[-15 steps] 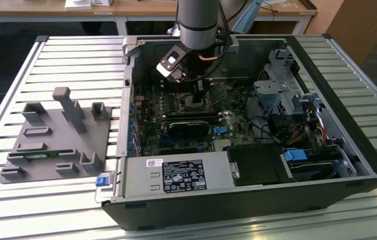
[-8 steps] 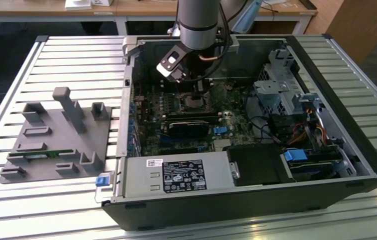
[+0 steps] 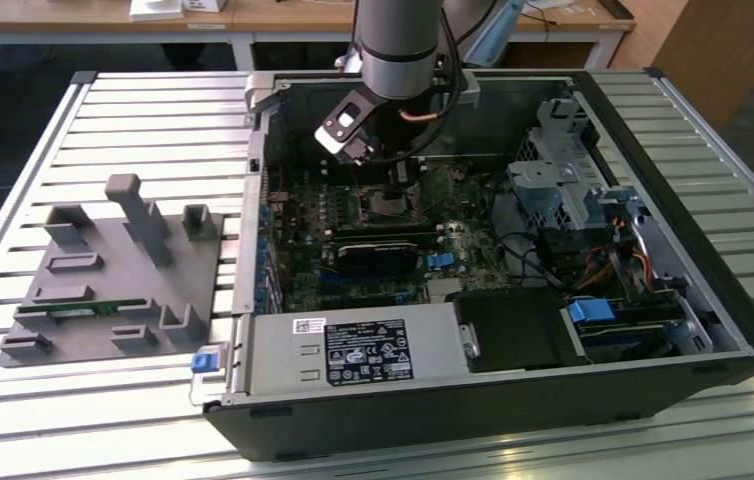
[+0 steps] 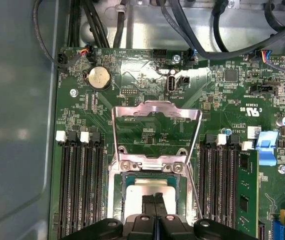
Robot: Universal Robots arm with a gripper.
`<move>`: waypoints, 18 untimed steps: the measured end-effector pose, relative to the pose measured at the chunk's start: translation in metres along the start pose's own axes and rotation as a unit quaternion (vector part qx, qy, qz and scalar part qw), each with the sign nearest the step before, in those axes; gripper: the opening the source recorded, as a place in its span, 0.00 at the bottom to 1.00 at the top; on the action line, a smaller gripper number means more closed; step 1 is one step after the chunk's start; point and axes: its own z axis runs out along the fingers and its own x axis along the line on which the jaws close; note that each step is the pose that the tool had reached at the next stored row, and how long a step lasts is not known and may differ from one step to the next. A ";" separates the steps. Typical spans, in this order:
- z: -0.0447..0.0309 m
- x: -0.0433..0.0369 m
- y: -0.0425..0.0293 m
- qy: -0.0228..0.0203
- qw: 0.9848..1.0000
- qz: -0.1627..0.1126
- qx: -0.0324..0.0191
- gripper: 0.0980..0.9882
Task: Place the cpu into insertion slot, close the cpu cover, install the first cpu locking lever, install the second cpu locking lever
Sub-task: 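Place the cpu into insertion slot, then close the cpu cover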
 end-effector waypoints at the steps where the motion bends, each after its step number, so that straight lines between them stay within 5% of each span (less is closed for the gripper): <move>1: 0.0000 0.0000 0.0000 0.000 1.000 0.000 0.000 0.02; 18: -0.0062 0.0000 0.0004 0.000 1.000 0.000 0.000 0.02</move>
